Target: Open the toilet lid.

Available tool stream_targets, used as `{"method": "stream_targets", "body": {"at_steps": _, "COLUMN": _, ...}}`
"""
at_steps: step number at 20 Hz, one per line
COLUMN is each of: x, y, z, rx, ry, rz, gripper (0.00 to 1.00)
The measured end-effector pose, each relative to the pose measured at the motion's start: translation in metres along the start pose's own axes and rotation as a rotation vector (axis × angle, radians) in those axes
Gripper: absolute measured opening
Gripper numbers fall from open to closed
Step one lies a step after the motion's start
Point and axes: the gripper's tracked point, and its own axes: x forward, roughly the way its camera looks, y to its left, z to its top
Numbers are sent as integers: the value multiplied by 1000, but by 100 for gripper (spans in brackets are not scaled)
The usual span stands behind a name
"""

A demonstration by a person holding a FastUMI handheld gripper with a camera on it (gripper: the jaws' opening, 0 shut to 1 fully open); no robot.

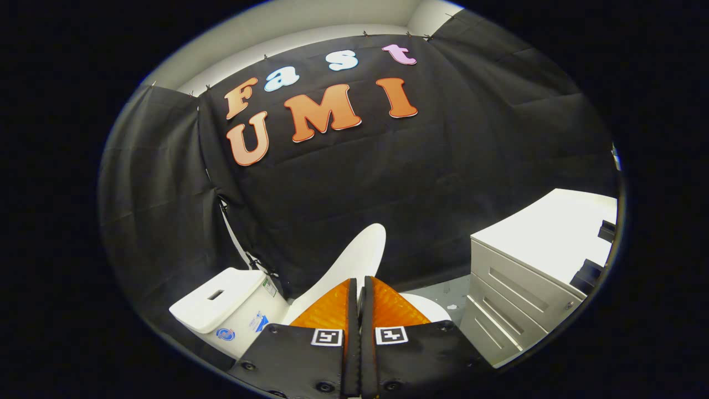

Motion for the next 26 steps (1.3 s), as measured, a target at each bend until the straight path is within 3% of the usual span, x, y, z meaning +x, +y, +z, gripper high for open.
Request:
{"method": "stream_targets", "body": {"at_steps": 15, "x": 1, "y": 82, "z": -11, "rx": -48, "ry": 19, "rz": 46, "gripper": 8}}
{"method": "stream_targets", "body": {"at_steps": 26, "x": -8, "y": 184, "z": -34, "rx": 11, "ry": 49, "rz": 128, "gripper": 8}}
